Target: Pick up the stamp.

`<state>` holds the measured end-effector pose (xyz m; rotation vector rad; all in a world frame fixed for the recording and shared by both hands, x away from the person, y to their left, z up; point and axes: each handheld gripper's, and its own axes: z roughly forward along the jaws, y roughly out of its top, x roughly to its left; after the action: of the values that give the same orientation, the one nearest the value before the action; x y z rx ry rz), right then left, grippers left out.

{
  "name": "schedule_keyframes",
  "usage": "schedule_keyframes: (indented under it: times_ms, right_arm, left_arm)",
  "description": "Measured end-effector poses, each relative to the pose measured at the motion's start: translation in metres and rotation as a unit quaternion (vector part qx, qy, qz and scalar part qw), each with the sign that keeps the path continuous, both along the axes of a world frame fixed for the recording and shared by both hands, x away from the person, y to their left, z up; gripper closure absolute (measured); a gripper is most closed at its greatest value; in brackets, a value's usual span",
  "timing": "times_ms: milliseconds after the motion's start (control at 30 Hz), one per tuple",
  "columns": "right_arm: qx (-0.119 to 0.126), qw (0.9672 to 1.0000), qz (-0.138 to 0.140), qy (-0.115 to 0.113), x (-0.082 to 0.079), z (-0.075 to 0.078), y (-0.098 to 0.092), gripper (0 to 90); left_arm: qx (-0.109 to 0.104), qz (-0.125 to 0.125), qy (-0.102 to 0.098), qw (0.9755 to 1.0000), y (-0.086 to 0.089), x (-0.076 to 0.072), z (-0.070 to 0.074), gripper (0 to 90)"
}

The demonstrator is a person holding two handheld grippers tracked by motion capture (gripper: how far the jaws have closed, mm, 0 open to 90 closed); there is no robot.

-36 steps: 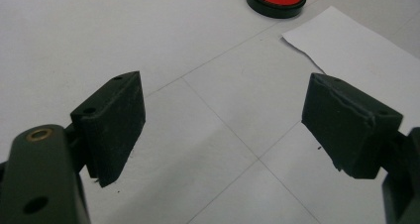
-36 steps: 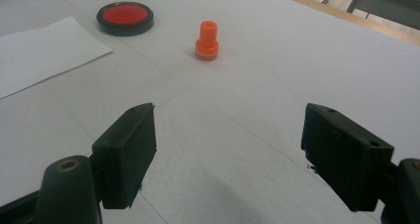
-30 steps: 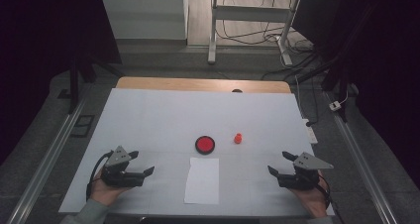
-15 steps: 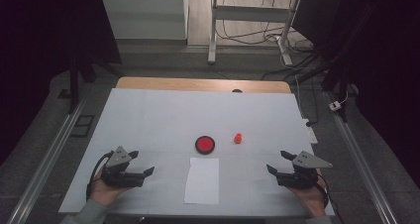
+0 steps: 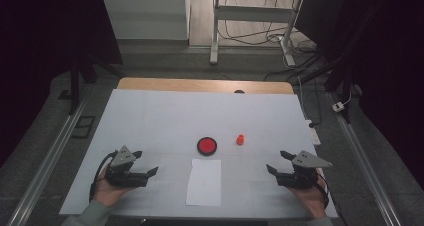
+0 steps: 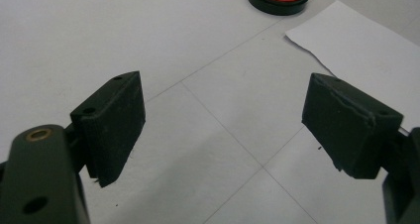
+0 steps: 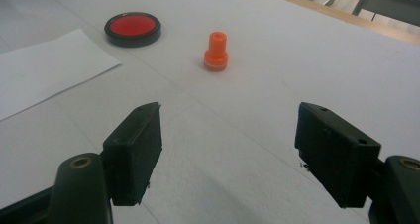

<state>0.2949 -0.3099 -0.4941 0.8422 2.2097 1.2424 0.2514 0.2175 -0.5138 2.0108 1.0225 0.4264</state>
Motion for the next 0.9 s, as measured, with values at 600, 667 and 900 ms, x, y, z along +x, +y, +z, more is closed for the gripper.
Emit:
schedule_keyframes:
  times_ms: [600, 667, 900]
  right_arm:
    - [0.004, 1.0000, 0.003, -0.003, 0.006, 0.010, 0.013, 28.4]
    - [0.000, 1.0000, 0.002, -0.001, 0.008, 0.011, 0.014, 28.7]
    - [0.003, 1.0000, 0.002, 0.001, 0.013, 0.013, 0.021, 29.5]
  left_arm:
    - [-0.004, 0.009, -0.004, 0.9999, -0.004, 0.005, 0.003, 17.5]
    - [0.001, 0.006, -0.005, 1.0000, -0.005, 0.006, 0.002, 17.7]
    - [0.003, 0.001, -0.006, 1.0000, -0.008, 0.005, 0.001, 18.0]
